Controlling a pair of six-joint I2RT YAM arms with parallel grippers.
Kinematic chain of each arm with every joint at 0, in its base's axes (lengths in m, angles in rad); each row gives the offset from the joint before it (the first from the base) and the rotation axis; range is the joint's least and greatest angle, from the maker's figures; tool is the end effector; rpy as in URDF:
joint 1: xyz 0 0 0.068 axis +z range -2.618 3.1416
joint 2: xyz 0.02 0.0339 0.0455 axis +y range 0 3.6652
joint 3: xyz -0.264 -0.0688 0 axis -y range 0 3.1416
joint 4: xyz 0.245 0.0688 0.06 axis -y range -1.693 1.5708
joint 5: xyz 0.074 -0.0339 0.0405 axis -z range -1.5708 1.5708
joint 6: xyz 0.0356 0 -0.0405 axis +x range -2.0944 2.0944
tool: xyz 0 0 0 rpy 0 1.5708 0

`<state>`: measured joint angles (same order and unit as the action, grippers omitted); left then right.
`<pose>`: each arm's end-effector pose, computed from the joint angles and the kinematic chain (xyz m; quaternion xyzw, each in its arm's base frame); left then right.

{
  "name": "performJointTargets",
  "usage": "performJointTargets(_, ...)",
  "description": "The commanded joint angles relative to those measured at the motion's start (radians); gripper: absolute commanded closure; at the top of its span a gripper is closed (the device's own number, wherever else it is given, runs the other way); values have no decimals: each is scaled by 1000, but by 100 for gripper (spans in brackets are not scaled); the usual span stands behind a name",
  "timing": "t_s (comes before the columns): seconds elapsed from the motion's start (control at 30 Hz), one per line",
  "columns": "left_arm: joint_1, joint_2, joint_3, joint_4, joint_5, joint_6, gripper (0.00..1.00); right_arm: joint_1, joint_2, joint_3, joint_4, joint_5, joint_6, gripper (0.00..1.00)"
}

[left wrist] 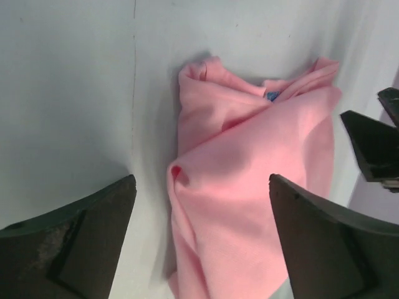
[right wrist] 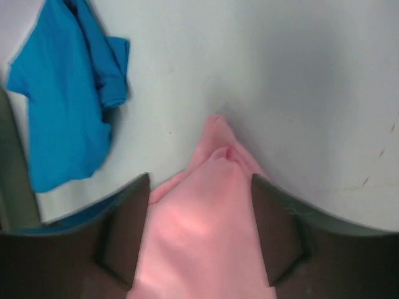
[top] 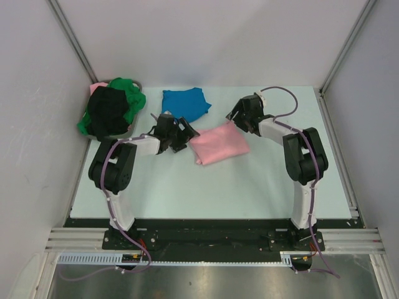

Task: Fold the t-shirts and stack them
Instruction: Fold the tshirt

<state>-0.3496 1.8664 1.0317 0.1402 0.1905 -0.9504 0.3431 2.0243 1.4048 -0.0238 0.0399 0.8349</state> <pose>0.3637 -0.1398 0.1550 -0.2282 0.8730 -0.3242 0.2841 0.4314 0.1526 0.1917 0.2263 0.8651 0.2336 0.3818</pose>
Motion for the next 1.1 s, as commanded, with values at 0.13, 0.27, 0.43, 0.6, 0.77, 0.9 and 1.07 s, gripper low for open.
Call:
performJointTargets(0.13,55,-28,79,-60,-65,39,0,-53,-24,77,27,20,-29,0)
performJointTargets(0.27,25,-194,-1,-106,-62,67,0,-44,-185,-1,-36,77,-100,0)
performJointTargets(0.43,-80,-369,-132,-131,-40,85,0,16,-349,-81,-148,51,-213,0)
performJointTargets(0.6,-161,-545,-287,-62,-17,39,0,117,-349,-98,-165,-194,-344,0)
performJointTargets(0.77,-166,-711,-447,-59,-39,35,0,183,-256,-61,-209,-215,-413,0)
performJointTargets(0.9,-166,-838,-486,-132,-60,64,0,211,-196,-58,-209,-241,-408,1)
performJointTargets(1.07,-163,-996,-530,-258,-111,94,0,238,-110,-61,-209,-218,-370,0)
